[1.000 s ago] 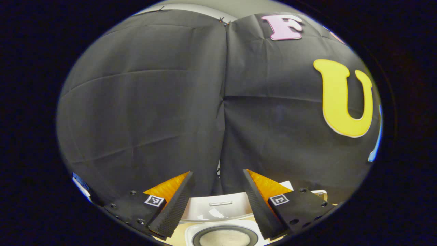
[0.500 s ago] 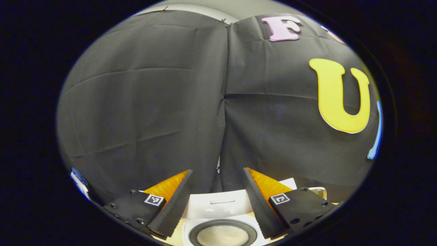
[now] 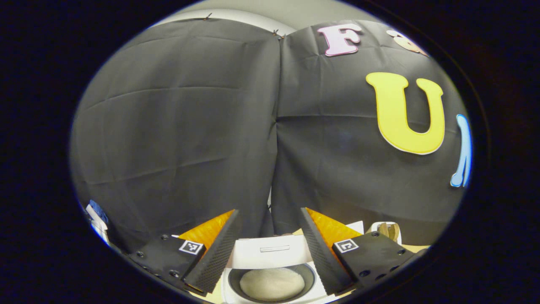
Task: Close the left gripper, press the button to open the rice cooker; take a wooden spoon from the chopstick holder with the right hand, scoop a spoonful of rice and pour it into the rice cooker, then put the wooden spoon back into the chopstick holder.
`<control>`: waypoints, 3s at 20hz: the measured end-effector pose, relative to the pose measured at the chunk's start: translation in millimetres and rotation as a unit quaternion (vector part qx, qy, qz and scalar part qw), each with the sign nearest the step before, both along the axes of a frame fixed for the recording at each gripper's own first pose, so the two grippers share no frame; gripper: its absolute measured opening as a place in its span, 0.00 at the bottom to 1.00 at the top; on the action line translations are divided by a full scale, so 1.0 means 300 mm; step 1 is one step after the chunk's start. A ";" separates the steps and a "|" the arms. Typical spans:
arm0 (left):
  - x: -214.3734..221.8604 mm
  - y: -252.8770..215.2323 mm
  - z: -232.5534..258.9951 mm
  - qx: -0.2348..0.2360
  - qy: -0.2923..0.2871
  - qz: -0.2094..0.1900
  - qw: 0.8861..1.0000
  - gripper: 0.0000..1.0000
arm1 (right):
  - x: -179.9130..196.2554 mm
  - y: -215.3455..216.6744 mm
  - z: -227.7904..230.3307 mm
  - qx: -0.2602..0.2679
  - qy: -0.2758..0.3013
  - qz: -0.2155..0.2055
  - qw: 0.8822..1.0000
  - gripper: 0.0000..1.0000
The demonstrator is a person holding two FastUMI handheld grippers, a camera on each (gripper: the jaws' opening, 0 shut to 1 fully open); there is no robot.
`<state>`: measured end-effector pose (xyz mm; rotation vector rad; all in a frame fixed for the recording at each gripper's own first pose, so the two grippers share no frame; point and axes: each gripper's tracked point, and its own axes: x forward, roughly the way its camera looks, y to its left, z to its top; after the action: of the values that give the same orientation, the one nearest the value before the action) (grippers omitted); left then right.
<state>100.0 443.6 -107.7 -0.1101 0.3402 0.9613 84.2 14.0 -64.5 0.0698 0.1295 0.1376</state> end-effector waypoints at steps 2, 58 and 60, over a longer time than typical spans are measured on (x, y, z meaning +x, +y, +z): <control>-0.019 -0.029 -0.015 0.005 0.002 0.001 1.000 0.97 | -0.013 -0.010 0.004 0.002 0.000 -0.001 1.000 0.98; -0.103 -0.457 -0.316 -0.111 0.027 -0.159 0.981 0.95 | -0.150 0.004 0.019 -0.007 0.008 0.000 1.000 0.98; -0.081 -0.523 -0.192 -0.087 -0.011 -0.195 0.977 0.95 | -0.149 0.003 0.037 -0.015 0.000 0.000 1.000 0.98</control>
<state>75.8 286.6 -165.2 -0.2047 0.4083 0.5405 39.6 14.9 -53.4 0.0400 0.1307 0.1366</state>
